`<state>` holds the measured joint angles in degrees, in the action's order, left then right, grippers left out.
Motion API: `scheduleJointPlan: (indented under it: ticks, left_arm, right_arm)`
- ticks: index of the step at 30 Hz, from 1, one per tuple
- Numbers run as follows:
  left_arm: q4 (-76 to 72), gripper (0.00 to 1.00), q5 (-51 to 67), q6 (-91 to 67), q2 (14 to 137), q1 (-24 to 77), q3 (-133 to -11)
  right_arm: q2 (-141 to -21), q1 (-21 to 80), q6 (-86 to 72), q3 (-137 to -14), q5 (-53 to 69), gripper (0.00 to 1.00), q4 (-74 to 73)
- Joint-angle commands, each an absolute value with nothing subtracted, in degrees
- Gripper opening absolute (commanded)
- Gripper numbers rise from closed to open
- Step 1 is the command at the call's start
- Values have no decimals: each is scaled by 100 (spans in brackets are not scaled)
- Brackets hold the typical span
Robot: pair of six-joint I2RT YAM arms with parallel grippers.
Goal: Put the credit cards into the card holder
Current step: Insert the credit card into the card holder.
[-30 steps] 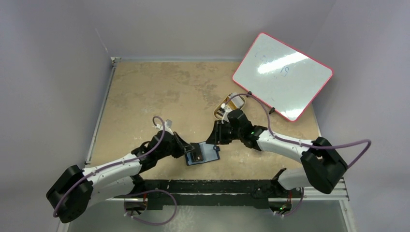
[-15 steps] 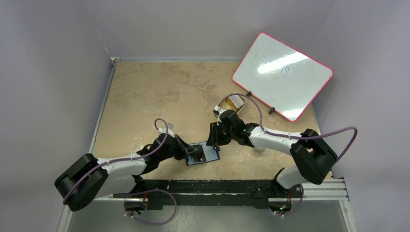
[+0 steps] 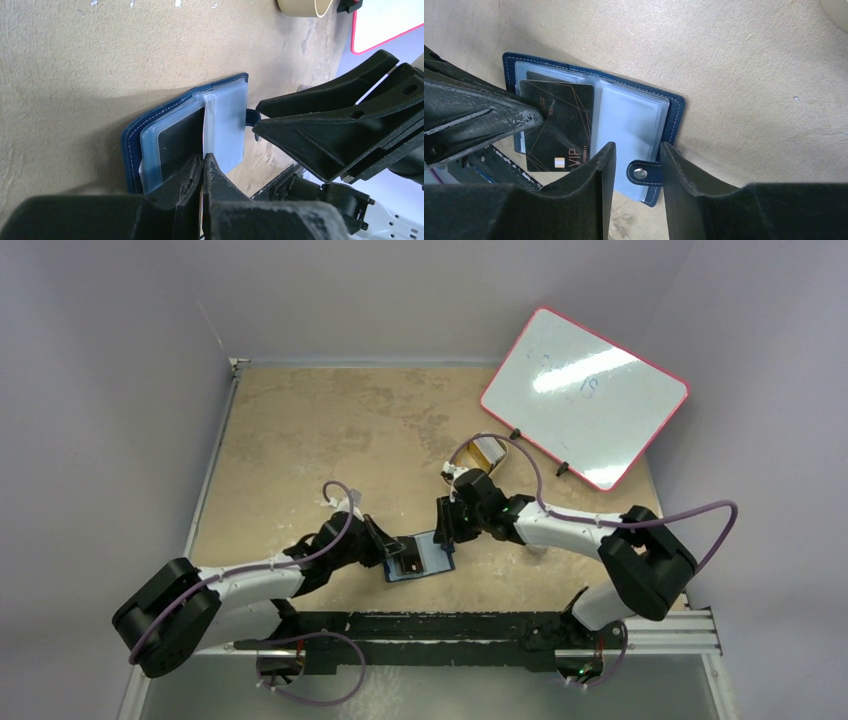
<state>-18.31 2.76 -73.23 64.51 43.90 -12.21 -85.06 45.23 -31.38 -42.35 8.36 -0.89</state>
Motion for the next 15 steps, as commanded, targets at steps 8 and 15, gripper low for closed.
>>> scheduleJointPlan:
  ticks: [8, 15]
  left_arm:
    - [-2275, 0, 383, -6917, 7078, 4371, -1607]
    - [-2225, 0, 449, -6945, 7216, 4377, -1616]
  right_arm:
    - [-8653, 4531, -2969, -4105, 684, 39, 51]
    - [-8709, 4533, -3099, -4017, 681, 38, 189]
